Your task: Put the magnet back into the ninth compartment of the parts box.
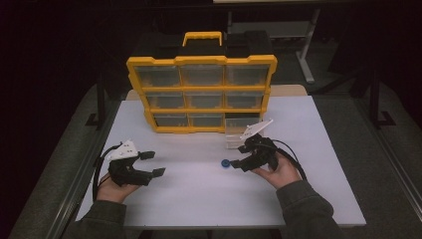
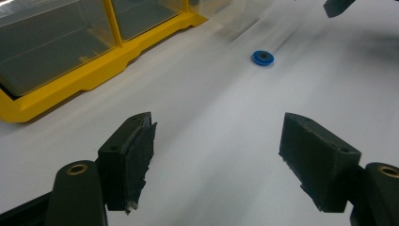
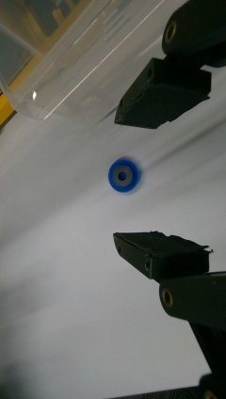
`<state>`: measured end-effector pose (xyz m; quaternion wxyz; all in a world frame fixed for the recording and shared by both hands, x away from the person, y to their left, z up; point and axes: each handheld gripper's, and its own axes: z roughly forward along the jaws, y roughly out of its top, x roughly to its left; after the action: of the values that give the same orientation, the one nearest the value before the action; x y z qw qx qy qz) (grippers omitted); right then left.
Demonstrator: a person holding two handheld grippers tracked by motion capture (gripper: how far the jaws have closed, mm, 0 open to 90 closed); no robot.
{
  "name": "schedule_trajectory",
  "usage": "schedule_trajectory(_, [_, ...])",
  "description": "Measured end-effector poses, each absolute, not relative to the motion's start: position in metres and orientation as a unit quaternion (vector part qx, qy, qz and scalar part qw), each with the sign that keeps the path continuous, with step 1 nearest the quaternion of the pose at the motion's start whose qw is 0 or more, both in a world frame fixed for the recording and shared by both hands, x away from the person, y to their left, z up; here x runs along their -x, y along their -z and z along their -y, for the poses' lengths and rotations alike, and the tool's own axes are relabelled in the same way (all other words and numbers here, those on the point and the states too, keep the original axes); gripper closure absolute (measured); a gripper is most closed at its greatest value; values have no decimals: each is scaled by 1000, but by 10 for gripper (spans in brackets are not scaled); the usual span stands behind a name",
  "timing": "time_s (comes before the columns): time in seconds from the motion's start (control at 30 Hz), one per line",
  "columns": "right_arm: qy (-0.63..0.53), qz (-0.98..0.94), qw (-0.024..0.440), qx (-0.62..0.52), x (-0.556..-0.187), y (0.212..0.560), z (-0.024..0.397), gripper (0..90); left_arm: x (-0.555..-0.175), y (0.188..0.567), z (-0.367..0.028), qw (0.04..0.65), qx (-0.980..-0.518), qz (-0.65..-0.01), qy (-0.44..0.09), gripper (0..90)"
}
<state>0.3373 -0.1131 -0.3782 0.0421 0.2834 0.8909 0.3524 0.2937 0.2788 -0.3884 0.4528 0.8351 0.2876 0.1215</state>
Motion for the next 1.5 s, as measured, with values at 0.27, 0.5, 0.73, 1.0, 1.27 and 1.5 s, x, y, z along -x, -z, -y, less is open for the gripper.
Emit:
schedule_trajectory(0.27, [-339, -898, 44, -277, -339, 388, 102, 399, -295, 388, -280, 450, -838, -283, -124, 259])
schedule_trajectory(0.5, [-333, -901, 46, -276, -343, 399, 94, 429, -294, 389, -279, 450, -837, -285, -123, 259])
schedule_trajectory(0.73, [-324, -903, 47, -277, -347, 408, 88, 454, -295, 389, -279, 448, -839, -283, -122, 259])
schedule_trajectory(1.0, [-313, -908, 50, -272, -351, 418, 82, 471, -295, 389, -279, 447, -840, -282, -122, 259])
schedule_trajectory(1.27, [-309, -910, 47, -274, -356, 425, 78, 488, -296, 389, -279, 448, -840, -281, -122, 259])
schedule_trajectory(1.5, [-302, -912, 47, -275, -359, 429, 75, 516, -295, 388, -279, 449, -839, -283, -121, 260])
